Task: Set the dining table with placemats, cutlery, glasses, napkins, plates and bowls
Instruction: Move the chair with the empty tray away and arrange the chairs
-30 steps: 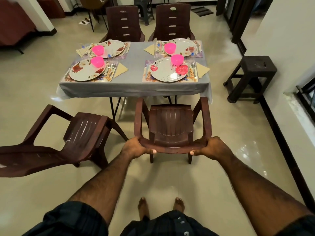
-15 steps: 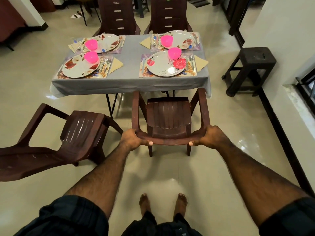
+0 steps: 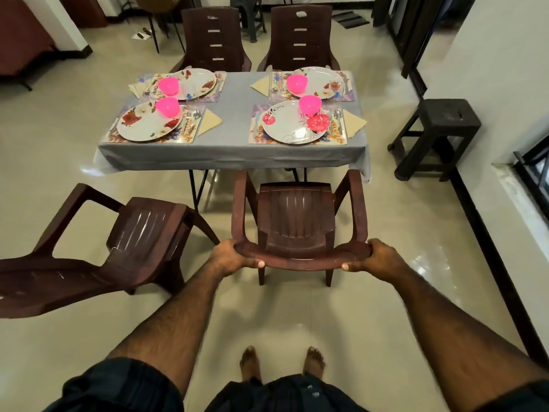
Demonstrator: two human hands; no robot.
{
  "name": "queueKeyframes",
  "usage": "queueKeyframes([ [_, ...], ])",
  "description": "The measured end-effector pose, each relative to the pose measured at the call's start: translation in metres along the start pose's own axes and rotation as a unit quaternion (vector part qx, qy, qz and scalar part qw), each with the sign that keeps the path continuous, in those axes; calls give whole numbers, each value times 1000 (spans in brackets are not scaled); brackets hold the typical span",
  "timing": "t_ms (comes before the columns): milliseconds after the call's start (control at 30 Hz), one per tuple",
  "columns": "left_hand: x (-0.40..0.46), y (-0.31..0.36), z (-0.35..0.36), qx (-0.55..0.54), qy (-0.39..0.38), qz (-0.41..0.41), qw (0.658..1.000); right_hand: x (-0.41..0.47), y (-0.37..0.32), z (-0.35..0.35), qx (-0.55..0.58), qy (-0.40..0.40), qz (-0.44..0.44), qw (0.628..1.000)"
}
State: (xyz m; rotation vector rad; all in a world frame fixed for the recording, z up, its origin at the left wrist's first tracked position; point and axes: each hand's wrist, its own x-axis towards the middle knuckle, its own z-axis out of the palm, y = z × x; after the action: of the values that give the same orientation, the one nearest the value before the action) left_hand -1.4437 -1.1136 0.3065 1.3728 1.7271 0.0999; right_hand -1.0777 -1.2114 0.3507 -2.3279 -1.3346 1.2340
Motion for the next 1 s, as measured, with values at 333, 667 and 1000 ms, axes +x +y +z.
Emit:
queueKeyframes([
  [333, -1, 7, -7, 38, -15, 9, 999, -7, -8, -2, -11, 5, -11, 1000],
  [667, -12, 6, -4, 36, -15, 16, 999, 4, 5, 3, -29, -20, -8, 999],
  [1000, -45, -7, -17, 83, 3, 38, 996, 20, -31, 36, -245, 30, -114, 962],
])
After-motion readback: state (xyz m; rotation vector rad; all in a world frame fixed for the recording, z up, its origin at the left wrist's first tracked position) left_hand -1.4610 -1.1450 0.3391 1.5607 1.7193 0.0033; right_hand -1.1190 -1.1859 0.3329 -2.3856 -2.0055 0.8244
